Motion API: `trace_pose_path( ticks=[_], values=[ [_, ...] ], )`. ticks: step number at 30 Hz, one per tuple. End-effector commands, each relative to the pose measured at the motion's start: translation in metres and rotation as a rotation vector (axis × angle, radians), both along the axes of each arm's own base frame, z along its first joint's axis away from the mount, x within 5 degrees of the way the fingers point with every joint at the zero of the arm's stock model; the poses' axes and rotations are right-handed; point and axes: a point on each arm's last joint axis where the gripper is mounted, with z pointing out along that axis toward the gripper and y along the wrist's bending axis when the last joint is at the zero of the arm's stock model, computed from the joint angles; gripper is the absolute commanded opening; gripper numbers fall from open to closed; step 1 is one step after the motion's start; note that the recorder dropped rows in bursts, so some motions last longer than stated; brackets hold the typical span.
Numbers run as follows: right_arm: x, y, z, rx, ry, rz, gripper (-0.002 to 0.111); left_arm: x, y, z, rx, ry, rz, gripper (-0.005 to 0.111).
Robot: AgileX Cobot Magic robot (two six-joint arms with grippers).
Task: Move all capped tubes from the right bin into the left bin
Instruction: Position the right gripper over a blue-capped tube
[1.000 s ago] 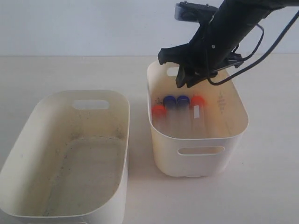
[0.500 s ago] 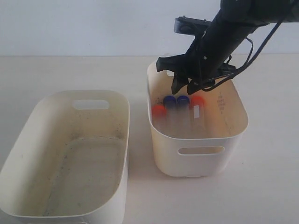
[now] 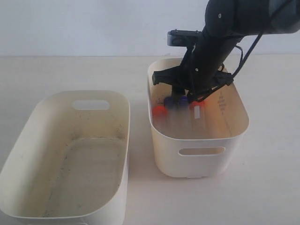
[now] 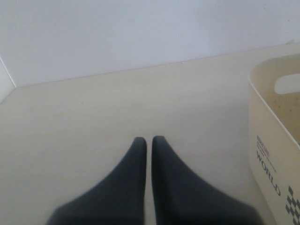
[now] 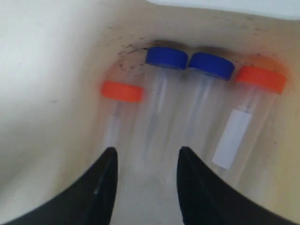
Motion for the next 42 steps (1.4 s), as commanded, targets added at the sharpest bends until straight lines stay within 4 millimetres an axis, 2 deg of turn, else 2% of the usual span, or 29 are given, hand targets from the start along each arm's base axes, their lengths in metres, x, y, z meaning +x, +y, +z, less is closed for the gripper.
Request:
trace_pose_path(
  ticks=[1, 5, 20, 25, 30, 32, 34, 35, 37, 39, 42],
  values=[
    [0.003, -0.005, -0.006, -0.057, 0.015, -0.028, 0.039, 0.000, 0.000, 0.003, -0.013, -0.019, 0.001, 0.004],
    [0.004, -0.004, -0.011, -0.051, 0.019, -0.034, 0.039, 0.000, 0.000, 0.003, -0.013, -0.019, 0.001, 0.004],
    [0.009, -0.002, -0.009, -0.021, -0.032, -0.063, 0.039, 0.000, 0.000, 0.003, -0.013, -0.019, 0.001, 0.004],
    [0.005, -0.003, 0.008, -0.017, -0.048, -0.053, 0.039, 0.000, 0.000, 0.003, -0.013, -0.019, 0.001, 0.004],
    [-0.003, -0.005, 0.039, 0.023, -0.122, -0.057, 0.039, 0.000, 0.000, 0.003, -0.013, -0.019, 0.001, 0.004],
    [-0.008, 0.006, 0.047, 0.041, -0.151, -0.031, 0.039, 0.000, 0.000, 0.003, -0.013, -0.019, 0.001, 0.004],
    [-0.008, 0.018, 0.037, 0.029, -0.150, 0.003, 0.039, 0.000, 0.000, 0.003, -0.013, -0.019, 0.001, 0.004],
    [-0.006, 0.023, 0.026, 0.031, -0.126, -0.020, 0.039, 0.000, 0.000, 0.003, -0.013, -0.019, 0.001, 0.004],
    [0.000, 0.024, 0.004, 0.038, -0.066, -0.094, 0.039, 0.000, 0.000, 0.003, -0.013, -0.019, 0.001, 0.004],
    [0.002, 0.024, -0.010, 0.005, -0.046, -0.089, 0.039, 0.000, 0.000, 0.003, -0.013, -0.019, 0.001, 0.004],
    [0.004, 0.023, -0.018, -0.032, -0.044, -0.073, 0.039, 0.000, 0.000, 0.003, -0.013, -0.019, 0.001, 0.004]
  ],
)
